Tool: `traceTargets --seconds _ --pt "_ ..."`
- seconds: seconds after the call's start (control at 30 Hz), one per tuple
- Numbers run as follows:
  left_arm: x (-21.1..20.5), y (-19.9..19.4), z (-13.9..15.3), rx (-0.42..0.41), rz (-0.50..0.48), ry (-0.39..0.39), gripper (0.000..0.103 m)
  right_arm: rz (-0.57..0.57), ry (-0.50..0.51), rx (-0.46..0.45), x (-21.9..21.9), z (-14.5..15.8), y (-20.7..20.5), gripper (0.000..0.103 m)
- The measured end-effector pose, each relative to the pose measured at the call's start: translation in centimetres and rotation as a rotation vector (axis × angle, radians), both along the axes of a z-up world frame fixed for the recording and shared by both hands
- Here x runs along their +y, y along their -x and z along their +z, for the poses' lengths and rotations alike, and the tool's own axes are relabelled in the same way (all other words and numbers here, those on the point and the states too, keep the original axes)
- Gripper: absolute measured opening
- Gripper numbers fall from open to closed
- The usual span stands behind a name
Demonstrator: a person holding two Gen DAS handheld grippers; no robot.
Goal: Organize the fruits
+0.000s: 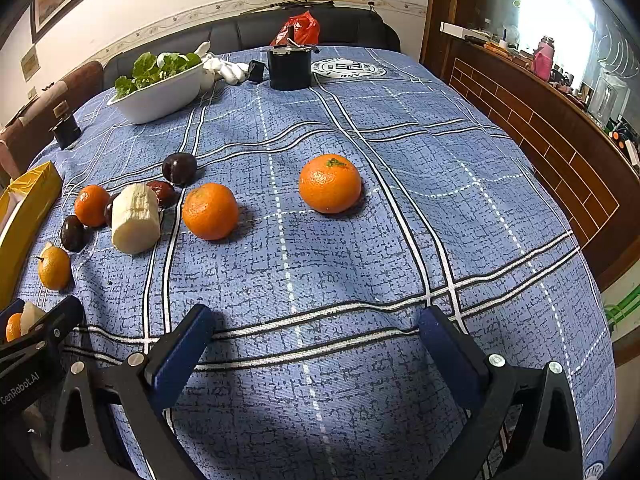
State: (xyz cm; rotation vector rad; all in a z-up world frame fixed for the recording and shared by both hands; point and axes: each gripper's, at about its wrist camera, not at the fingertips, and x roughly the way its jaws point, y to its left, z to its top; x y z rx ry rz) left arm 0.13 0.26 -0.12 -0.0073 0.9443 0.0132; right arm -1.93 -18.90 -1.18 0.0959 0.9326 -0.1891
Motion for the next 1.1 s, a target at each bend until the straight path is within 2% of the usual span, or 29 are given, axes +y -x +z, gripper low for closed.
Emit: traceTargets --seconds 1.1 --pt "-0.22 0.16 0.05 0.0 0.003 -0.004 0.103 0.0 -0.001 0.0 0.01 0.0 -0.01 0.103"
